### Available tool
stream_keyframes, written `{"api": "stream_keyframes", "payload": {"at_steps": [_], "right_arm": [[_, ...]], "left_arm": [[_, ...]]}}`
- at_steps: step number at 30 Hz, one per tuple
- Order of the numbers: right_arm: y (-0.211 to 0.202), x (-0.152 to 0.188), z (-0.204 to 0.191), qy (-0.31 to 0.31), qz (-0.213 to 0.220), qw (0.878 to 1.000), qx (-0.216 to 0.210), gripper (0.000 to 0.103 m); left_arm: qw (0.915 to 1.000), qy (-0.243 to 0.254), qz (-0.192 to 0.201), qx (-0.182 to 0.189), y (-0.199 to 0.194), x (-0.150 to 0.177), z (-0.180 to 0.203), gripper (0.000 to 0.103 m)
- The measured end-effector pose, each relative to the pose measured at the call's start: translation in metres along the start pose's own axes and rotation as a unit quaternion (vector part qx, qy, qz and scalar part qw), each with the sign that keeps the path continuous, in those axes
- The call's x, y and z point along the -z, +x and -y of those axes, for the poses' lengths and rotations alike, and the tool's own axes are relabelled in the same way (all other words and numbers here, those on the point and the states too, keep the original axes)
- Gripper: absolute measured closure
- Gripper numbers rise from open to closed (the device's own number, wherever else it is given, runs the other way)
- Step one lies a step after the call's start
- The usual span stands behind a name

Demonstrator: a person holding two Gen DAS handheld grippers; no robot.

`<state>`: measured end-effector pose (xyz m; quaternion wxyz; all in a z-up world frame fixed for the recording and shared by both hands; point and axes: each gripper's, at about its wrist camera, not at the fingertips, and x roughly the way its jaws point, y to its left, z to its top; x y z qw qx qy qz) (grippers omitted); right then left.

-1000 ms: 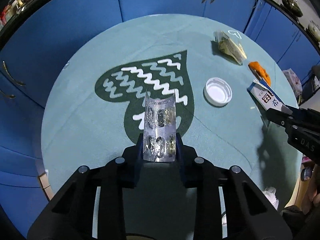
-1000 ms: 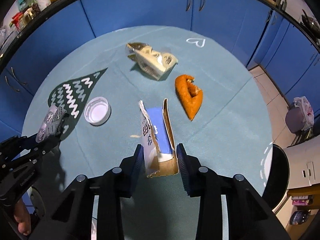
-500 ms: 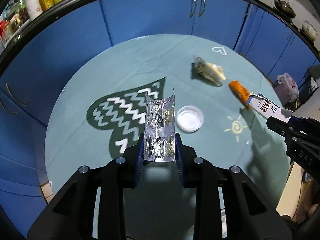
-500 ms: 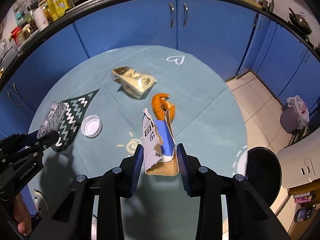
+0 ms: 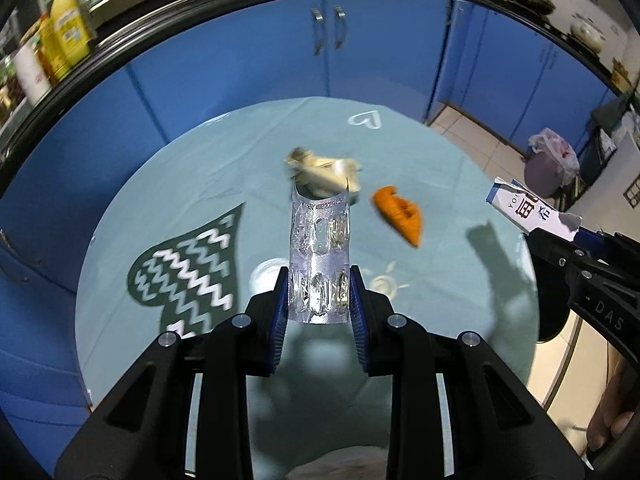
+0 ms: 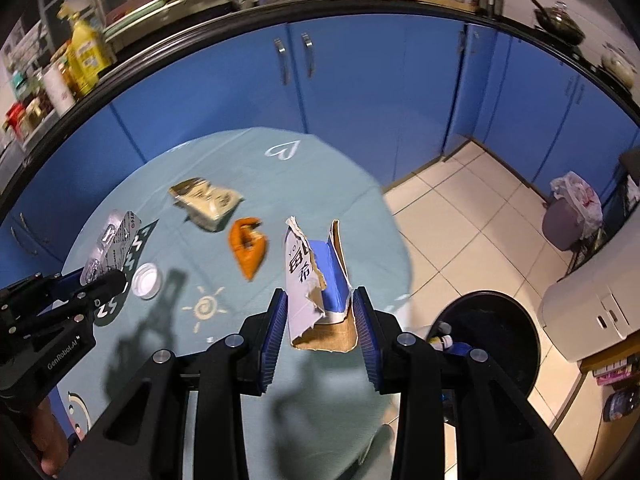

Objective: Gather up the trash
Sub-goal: 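Carry the blue-and-white carton over the black bin and open the right tool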

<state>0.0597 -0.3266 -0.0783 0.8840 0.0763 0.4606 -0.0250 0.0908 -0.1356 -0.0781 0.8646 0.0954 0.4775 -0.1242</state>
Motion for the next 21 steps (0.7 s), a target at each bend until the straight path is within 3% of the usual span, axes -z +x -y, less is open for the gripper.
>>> {"api": "stream_keyframes", "payload": {"at_steps": [21], "right_arm": [[-0.04, 0.023, 0.149, 0.119, 0.027, 0.991, 0.058, 0.069]], "left_arm": [[0.9931, 0.108, 0.006, 0.046, -0.004, -0.034, 0.147, 0.074]]}}
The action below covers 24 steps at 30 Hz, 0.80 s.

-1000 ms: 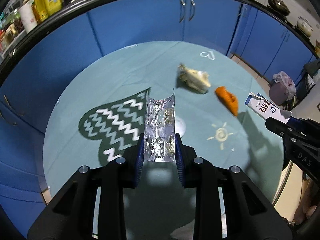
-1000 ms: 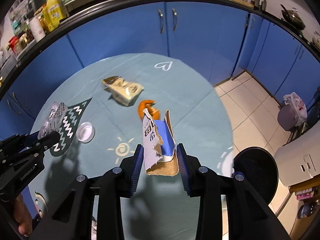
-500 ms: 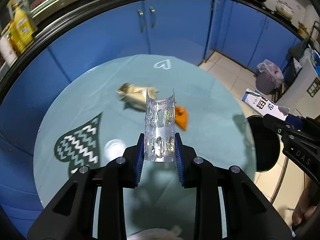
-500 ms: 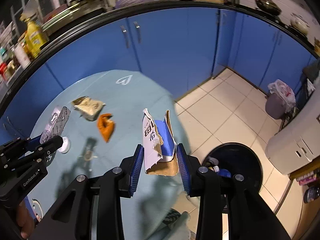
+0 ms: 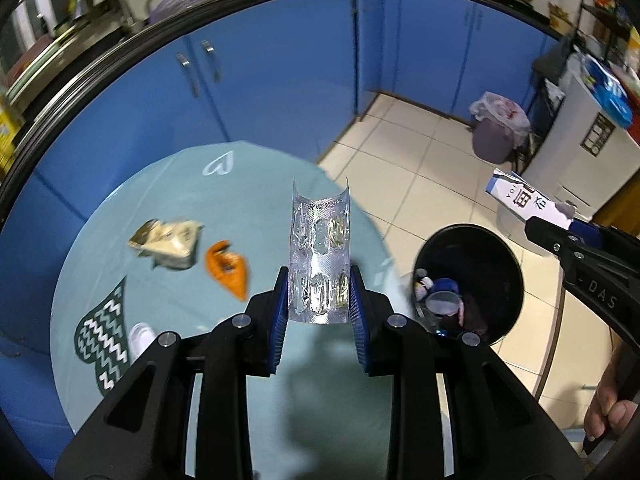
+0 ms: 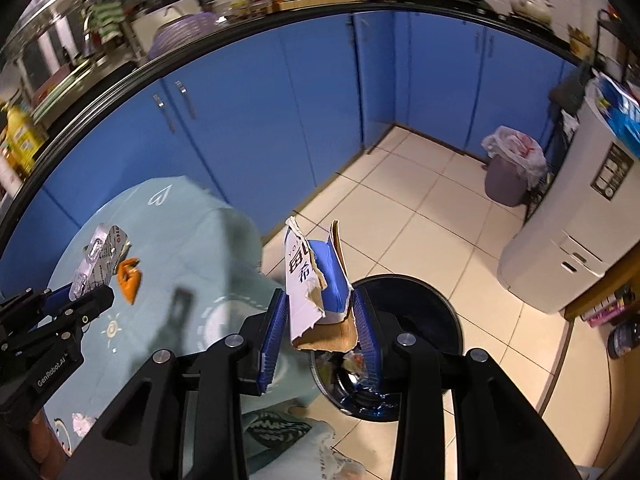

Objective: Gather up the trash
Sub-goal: 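Carry the blue-and-white carton over the black bin and open the right tool, then lower the blister pack into the black bin and open the left tool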

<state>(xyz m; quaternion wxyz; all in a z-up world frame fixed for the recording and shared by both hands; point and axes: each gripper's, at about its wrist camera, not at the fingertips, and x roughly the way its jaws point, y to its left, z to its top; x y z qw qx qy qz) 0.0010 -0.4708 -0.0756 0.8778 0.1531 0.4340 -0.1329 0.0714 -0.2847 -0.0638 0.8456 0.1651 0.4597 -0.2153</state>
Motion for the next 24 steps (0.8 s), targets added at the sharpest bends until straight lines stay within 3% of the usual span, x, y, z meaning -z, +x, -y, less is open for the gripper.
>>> {"api": "stream_keyframes", "payload": {"at_steps": [11, 12, 13, 15, 24], "right_arm": [[-0.003, -0.007, 0.048, 0.039, 0.002, 0.999, 0.012, 0.065], [-0.003, -0.008, 0.053, 0.045, 0.003, 0.999, 0.011, 0.056], [-0.004, -0.008, 0.056, 0.049, 0.004, 0.999, 0.011, 0.039], [-0.009, -0.008, 0.065, 0.059, 0.019, 0.998, 0.02, 0.031], [-0.016, -0.006, 0.096, 0.099, 0.032, 0.993, 0.059, 0.031]], "left_arm": [[0.9989, 0.044, 0.004, 0.018, 0.004, -0.029, 0.062, 0.074], [0.9987, 0.048, 0.005, 0.019, 0.004, -0.031, 0.066, 0.074], [0.9985, 0.05, 0.005, 0.02, 0.004, -0.033, 0.069, 0.074], [0.9981, 0.057, 0.007, 0.022, 0.004, -0.036, 0.076, 0.074], [0.9958, 0.081, 0.011, 0.041, 0.002, -0.047, 0.11, 0.074]]}}
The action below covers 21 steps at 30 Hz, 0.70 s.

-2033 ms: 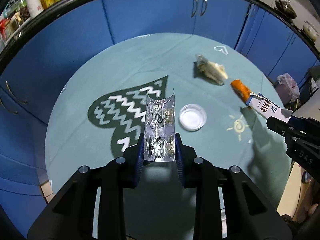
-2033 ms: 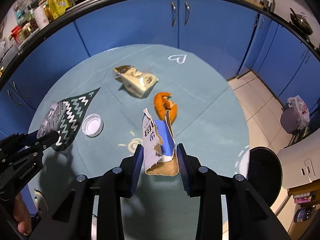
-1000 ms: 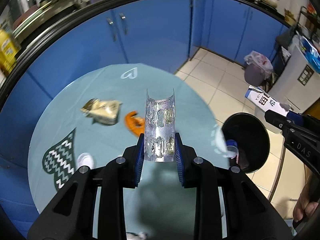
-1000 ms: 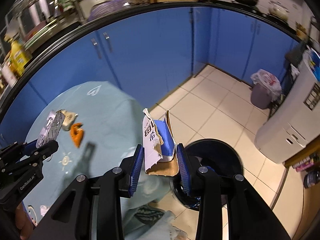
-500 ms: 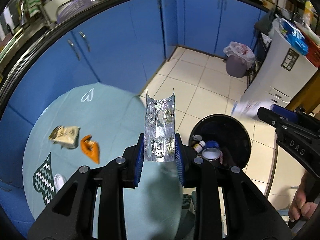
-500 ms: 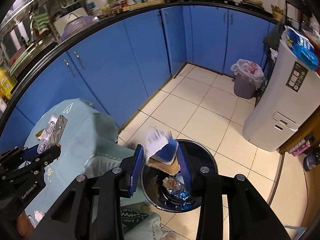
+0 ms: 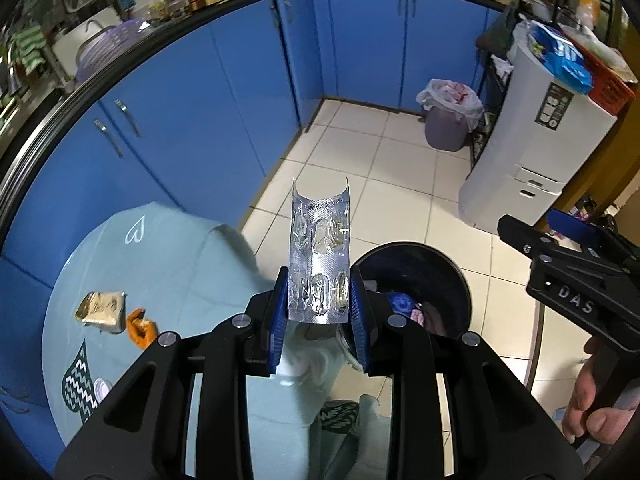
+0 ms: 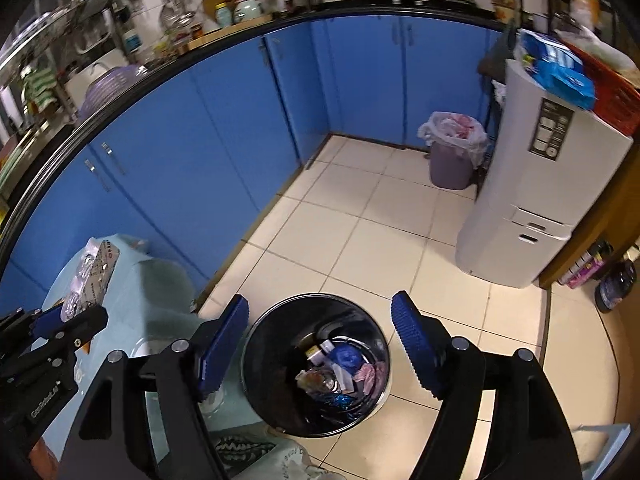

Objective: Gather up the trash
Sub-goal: 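Lower the blister pack into the black bin and open the left tool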

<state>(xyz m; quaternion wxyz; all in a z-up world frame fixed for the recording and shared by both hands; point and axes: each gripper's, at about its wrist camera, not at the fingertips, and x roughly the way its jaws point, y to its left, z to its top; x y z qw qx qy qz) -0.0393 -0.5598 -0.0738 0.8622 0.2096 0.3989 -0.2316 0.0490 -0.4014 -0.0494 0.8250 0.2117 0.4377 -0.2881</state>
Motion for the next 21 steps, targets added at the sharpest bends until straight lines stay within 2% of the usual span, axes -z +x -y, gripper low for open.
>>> {"api": "stream_keyframes", "payload": {"at_steps": [6, 12, 13, 15, 16, 17, 19, 21], "right_arm": [[-0.002, 0.0, 0.018, 0.013, 0.001, 1.0, 0.012, 0.031], [-0.008, -0.002, 0.033, 0.027, 0.007, 0.999, 0.021, 0.031], [-0.008, -0.002, 0.034, 0.028, 0.008, 0.999, 0.022, 0.031], [-0.009, -0.002, 0.036, 0.03, 0.009, 0.999, 0.023, 0.031], [-0.009, -0.002, 0.037, 0.031, 0.009, 0.999, 0.023, 0.031], [-0.01, -0.001, 0.036, 0.031, 0.009, 0.999, 0.024, 0.031], [-0.01, 0.0, 0.037, 0.032, 0.009, 0.999, 0.025, 0.031], [-0.01, 0.0, 0.037, 0.033, 0.008, 0.999, 0.024, 0.031]], "left_arm": [[0.9995, 0.024, 0.007, 0.02, -0.002, -0.013, 0.029, 0.073], [0.9986, 0.041, 0.014, 0.028, -0.005, -0.023, 0.047, 0.066], [0.9985, 0.044, 0.015, 0.03, -0.006, -0.025, 0.049, 0.063], [0.9982, 0.045, 0.019, 0.034, -0.008, -0.028, 0.053, 0.044], [0.998, 0.046, 0.025, 0.036, -0.01, -0.028, 0.054, 0.031], [0.9976, 0.047, 0.032, 0.039, -0.012, -0.029, 0.055, 0.024], [0.9972, 0.048, 0.042, 0.039, -0.017, -0.03, 0.057, 0.017], [0.9973, 0.048, 0.041, 0.038, -0.017, -0.03, 0.057, 0.017]]}}
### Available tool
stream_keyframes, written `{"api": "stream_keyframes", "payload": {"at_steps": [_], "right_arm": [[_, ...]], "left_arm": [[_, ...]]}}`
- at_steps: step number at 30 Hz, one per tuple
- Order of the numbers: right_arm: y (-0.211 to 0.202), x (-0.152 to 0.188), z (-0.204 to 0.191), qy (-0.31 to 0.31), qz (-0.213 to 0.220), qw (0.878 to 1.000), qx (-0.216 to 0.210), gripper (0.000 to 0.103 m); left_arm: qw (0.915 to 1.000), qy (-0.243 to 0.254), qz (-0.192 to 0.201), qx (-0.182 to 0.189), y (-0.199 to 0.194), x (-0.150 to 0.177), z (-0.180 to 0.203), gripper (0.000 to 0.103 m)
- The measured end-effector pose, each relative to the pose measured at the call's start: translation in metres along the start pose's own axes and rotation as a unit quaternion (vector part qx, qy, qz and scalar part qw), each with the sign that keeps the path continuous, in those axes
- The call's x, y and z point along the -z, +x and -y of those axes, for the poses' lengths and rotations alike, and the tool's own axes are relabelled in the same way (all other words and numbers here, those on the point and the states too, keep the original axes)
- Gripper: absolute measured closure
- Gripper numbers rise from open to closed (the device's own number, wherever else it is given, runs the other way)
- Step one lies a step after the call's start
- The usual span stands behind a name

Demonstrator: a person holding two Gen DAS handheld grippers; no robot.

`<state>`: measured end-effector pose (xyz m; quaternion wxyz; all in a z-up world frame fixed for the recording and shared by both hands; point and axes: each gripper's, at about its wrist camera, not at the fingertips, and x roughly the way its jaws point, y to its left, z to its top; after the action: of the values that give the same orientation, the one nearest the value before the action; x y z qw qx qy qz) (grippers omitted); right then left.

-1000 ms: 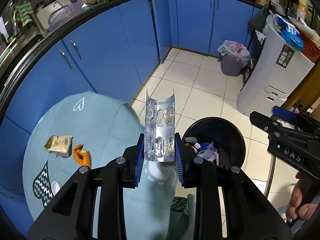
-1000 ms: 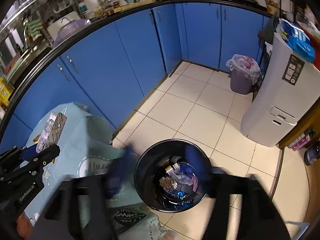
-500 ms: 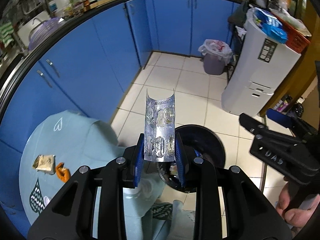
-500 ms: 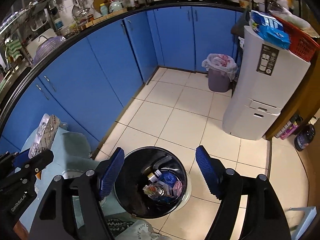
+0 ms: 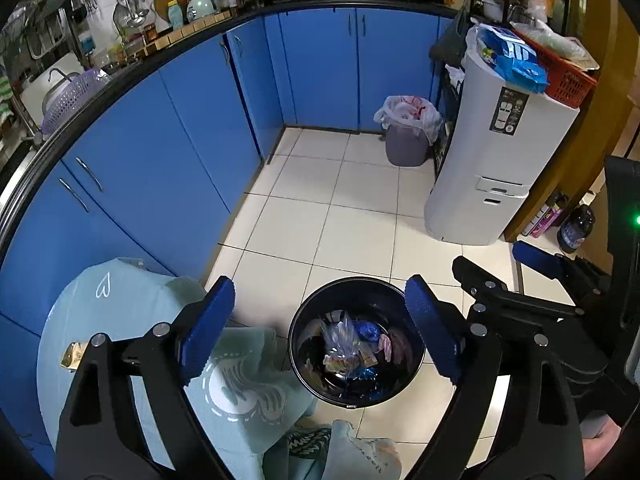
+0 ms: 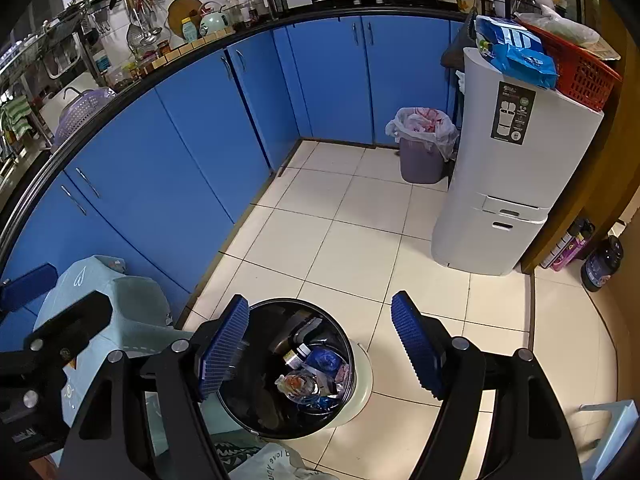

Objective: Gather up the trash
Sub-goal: 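Lower the blister pack into the black bin and open the left tool, then return to the table and grasp the white tissue with the left tool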

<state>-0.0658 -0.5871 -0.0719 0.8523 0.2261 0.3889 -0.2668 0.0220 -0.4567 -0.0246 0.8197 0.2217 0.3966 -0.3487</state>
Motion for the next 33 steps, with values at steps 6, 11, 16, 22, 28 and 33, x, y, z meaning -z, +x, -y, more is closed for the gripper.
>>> {"api": "stream_keyframes", "payload": {"at_steps": [6, 11, 16, 22, 28, 33], "right_arm": [[-0.001, 0.0, -0.004, -0.003, 0.002, 1.0, -0.005, 0.031], [-0.003, 0.003, -0.018, -0.014, 0.002, 1.0, -0.022, 0.031], [-0.003, 0.009, -0.043, -0.036, -0.007, 0.998, -0.054, 0.031], [-0.008, 0.023, -0.081, -0.07, -0.017, 0.993, -0.094, 0.031], [-0.014, 0.05, -0.136, -0.131, -0.028, 0.984, -0.117, 0.031], [-0.015, 0.064, -0.172, -0.155, -0.038, 0.978, -0.131, 0.031]], "left_arm": [[0.9998, -0.016, -0.015, 0.002, 0.003, 0.003, -0.008, 0.012], [0.9988, -0.044, -0.016, -0.014, -0.005, 0.014, -0.027, 0.012], [0.9958, -0.073, -0.011, -0.054, -0.018, 0.04, -0.056, 0.012], [0.9908, -0.106, -0.036, -0.075, -0.028, 0.084, -0.093, 0.012], [0.9859, -0.126, -0.067, -0.087, -0.042, 0.14, -0.132, 0.012], [0.981, -0.147, -0.085, -0.094, -0.056, 0.186, -0.161, 0.012]]}}
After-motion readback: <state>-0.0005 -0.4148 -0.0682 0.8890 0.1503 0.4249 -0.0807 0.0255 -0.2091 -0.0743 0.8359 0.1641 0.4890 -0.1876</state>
